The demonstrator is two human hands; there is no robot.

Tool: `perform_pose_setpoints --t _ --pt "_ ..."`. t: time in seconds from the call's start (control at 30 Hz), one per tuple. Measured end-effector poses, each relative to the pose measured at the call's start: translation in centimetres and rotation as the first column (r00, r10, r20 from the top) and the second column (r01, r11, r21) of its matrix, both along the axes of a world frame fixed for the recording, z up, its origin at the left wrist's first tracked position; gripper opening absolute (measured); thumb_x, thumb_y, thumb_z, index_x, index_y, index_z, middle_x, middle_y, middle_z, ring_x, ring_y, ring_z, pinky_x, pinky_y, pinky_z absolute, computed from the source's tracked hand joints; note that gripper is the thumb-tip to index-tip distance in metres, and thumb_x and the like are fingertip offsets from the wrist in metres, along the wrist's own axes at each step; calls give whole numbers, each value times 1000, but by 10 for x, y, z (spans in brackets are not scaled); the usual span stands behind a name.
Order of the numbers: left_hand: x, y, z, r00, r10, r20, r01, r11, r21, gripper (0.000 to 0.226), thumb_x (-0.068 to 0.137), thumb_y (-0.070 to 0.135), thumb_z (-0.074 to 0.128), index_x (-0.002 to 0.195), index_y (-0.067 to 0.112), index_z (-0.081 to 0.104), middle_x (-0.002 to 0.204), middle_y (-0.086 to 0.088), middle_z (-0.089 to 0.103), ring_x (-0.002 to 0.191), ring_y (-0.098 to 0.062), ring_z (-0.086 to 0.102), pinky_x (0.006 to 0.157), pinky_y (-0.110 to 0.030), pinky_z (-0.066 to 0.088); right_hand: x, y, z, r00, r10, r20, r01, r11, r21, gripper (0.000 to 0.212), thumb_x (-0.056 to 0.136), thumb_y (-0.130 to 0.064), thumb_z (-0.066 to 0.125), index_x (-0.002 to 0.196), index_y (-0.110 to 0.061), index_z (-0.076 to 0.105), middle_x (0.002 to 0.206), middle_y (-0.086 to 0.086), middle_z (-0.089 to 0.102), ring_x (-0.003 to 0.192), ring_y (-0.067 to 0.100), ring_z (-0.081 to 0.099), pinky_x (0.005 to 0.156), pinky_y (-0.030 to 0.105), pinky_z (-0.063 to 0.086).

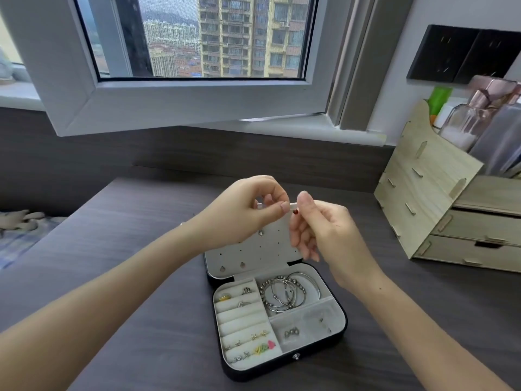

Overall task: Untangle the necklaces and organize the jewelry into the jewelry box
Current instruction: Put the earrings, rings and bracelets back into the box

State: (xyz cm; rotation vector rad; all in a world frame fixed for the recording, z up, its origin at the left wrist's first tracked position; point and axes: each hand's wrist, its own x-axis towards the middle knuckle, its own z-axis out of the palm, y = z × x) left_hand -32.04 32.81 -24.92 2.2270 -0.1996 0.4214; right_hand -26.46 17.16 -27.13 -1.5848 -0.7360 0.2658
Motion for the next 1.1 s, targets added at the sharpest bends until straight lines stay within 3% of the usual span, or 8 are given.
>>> perform_pose_setpoints --t 0.13,0.3,0.43,0.53,0.6,0.73,0.9,1.1 --pt "-1 -1 0 1000 6 14 -6 1000 3 12 88 27 58 78 20 61 86 -7 58 75 -30 56 63 -31 46 -3 1 2 1000 -10 -16 10 1000 -5 28 95 -20 52 76 -1 54 58 5 51 43 8 39 41 18 31" --pt "0 -1 0 999 19 32 -20 1000 13 12 88 24 59 76 23 60 85 -5 58 75 -25 55 64 -27 45 -3 3 5 993 17 -118 -21 999 -36 36 99 -29 41 75 -6 53 55 5 48 39 10 36 35 17 27" --pt "0 0 -1 1000 23 20 -23 1000 -1 14 89 23 59 75 25 60 86 -5 58 73 -27 55 63 -28 44 -4 2 5 998 11 -68 -9 999 37 24 96 -17 51 74 -6 52 57 3 48 43 9 38 40 18 30" --pt "0 0 -1 999 33 15 -33 999 -9 14 90 19 61 77 23 62 86 -7 59 72 -17 54 63 -24 43 -2 0 0 998 -51 41 48 996 71 15 89 -13 61 77 -9 55 58 -1 52 48 11 44 43 20 36" --pt "0 -1 0 999 40 5 -40 999 -19 12 89 17 62 77 20 63 84 -5 59 68 -5 50 64 -18 41 -1 -1 -5 963 -142 230 129 989 72 15 87 -13 65 76 -14 56 61 -6 56 52 12 50 48 24 43" --pt "0 -1 1 997 66 -33 -68 995 -69 13 89 16 62 76 17 64 73 7 51 52 3 44 54 -8 32 4 -6 -18 729 -303 614 318 944 88 10 84 -16 65 79 -12 58 68 -4 58 61 14 54 55 22 45" --pt "2 2 0 990 137 -42 -141 980 -137 12 86 24 66 76 16 68 79 -14 62 62 -8 51 59 -21 40 15 -15 -27 738 -339 583 405 914 18 13 85 -13 68 75 -12 59 65 -9 58 57 10 57 56 31 48" --pt "2 0 3 977 200 -79 -214 943 -254 14 85 25 68 75 16 69 68 -4 66 64 -11 56 64 -27 45 19 -8 -32 709 -317 630 413 911 -6 16 82 -12 70 71 -6 60 63 -1 61 58 14 57 55 40 49"
